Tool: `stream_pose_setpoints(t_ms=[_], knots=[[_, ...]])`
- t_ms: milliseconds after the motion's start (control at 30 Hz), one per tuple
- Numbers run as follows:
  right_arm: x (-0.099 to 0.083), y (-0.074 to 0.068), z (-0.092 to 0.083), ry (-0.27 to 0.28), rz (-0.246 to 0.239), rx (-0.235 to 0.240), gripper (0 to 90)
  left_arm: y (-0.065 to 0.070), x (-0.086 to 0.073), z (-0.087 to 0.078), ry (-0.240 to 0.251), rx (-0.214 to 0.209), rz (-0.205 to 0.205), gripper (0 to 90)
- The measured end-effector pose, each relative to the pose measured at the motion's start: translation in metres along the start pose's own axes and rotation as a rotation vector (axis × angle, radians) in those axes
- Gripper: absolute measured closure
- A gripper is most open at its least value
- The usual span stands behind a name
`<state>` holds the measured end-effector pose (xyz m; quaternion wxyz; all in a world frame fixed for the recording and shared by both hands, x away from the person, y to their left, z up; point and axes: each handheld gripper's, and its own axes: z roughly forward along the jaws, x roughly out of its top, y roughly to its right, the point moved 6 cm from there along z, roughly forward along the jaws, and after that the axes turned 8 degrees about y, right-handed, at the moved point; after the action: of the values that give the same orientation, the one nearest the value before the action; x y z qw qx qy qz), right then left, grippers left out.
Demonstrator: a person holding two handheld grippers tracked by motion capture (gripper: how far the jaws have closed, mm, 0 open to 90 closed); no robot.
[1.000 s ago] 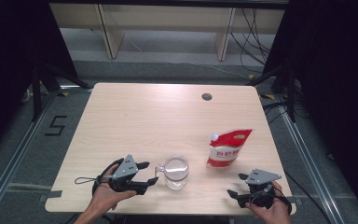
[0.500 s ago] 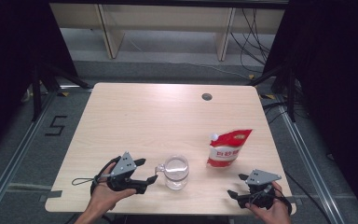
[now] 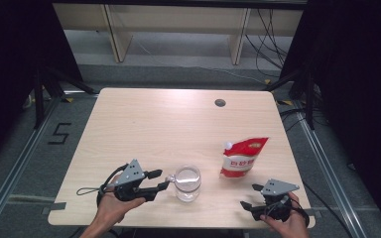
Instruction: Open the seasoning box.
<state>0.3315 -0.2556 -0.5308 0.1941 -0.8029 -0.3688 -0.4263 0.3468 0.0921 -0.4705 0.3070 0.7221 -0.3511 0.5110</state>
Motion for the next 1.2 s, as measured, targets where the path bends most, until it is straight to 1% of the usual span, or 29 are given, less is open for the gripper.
stream_pose_setpoints(t_ms=[33,67,100,167,233,267,300,333,367,400,433,467,500,533,567,600,667,700,767,800,867,933,967,1000,1033,1067,1133,1167,1200], knots=[[0.001,0.001,0.001,0.013,-0.001,-0.002,25.8,0.001,0.001,0.0,0.005,0.016,-0.016,60.2],[0.002,-0.003,0.0,0.007,0.041,-0.001,25.8,0.001,0.002,0.0,0.014,0.017,-0.015,64.4],[0.003,0.0,0.001,0.021,0.003,0.004,25.8,0.002,0.002,0.001,0.02,0.022,-0.017,67.8],[0.005,0.0,0.0,0.025,-0.006,-0.012,25.8,0.001,0.004,0.003,0.026,0.024,0.008,72.5],[0.006,-0.001,-0.001,0.03,-0.003,-0.013,25.8,-0.001,0.006,0.005,0.03,0.019,0.023,77.1],[0.006,-0.002,-0.002,0.027,0.006,-0.011,25.9,-0.001,0.006,0.005,0.023,0.033,0.015,79.0],[0.007,-0.001,-0.001,0.034,-0.002,-0.012,25.8,-0.001,0.006,0.007,0.031,0.03,0.009,80.8],[0.007,-0.001,-0.001,0.035,-0.005,-0.008,25.8,-0.003,0.006,0.007,0.027,0.036,0.018,82.6],[0.007,-0.001,0.0,0.037,-0.006,-0.009,25.8,-0.004,0.007,0.008,0.03,0.03,0.031,84.0],[0.007,-0.001,0.0,0.038,-0.007,-0.007,25.9,-0.003,0.007,0.009,0.04,0.037,0.016,84.9],[0.008,-0.002,0.0,0.039,-0.006,-0.005,26.7,-0.003,0.007,0.011,0.05,0.037,0.014,85.5],[0.008,-0.003,0.0,0.042,-0.011,-0.001,27.4,-0.004,0.007,0.011,0.047,0.043,0.012,86.0],[0.009,-0.003,-0.001,0.047,-0.01,-0.007,27.4,-0.004,0.006,0.013,0.048,0.033,0.01,86.3],[0.01,-0.004,-0.001,0.05,-0.016,-0.007,27.5,-0.004,0.006,0.013,0.042,0.043,0.009,86.5],[0.01,-0.005,-0.001,0.045,0.002,-0.01,27.4,-0.004,0.005,0.014,0.047,0.036,0.008,86.6],[0.011,-0.004,-0.001,0.05,-0.018,-0.009,27.4,-0.005,0.004,0.014,0.04,0.043,0.015,86.7],[0.011,-0.005,0.0,0.053,-0.013,-0.011,27.5,-0.003,0.003,0.016,0.045,0.036,-0.003,86.7],[0.012,-0.006,0.0,0.05,-0.014,-0.002,28.3,-0.003,0.003,0.016,0.039,0.039,0.02,86.7],[0.012,-0.007,0.0,0.047,-0.019,0.0,29.8,-0.002,0.002,0.017,0.042,0.04,0.021,87.2],[0.013,-0.008,0.001,0.051,-0.03,0.0,29.9,-0.002,0.002,0.017,0.041,0.034,0.03,87.4],[0.014,-0.01,0.002,0.049,-0.039,0.016,32.0,-0.002,0.002,0.017,0.041,0.036,0.032,87.6],[0.016,-0.011,0.002,0.061,-0.046,0.009,34.0,-0.002,0.001,0.017,0.043,0.035,0.036,87.8],[0.016,-0.012,0.002,0.066,-0.058,0.012,37.7,-0.002,0.001,0.017,0.047,0.036,0.031,87.8],[0.017,-0.014,0.002,0.069,-0.064,0.036,41.3,-0.001,0.001,0.017,0.05,0.04,0.016,87.8],[0.018,-0.016,0.002,0.075,-0.069,0.044,41.7,-0.001,0.001,0.017,0.052,0.039,0.015,87.8],[0.019,-0.017,0.003,0.08,-0.068,0.039,41.9,-0.002,0.001,0.016,0.051,0.037,0.031,87.9],[0.022,-0.019,0.004,0.091,-0.08,0.042,43.6,-0.002,0.001,0.016,0.052,0.037,0.033,88.1],[0.023,-0.021,0.004,0.095,-0.067,0.044,44.7,-0.002,0.001,0.016,0.051,0.037,0.033,88.1],[0.024,-0.021,0.005,0.104,-0.072,0.041,45.2,-0.002,0.001,0.016,0.052,0.037,0.032,88.3]])
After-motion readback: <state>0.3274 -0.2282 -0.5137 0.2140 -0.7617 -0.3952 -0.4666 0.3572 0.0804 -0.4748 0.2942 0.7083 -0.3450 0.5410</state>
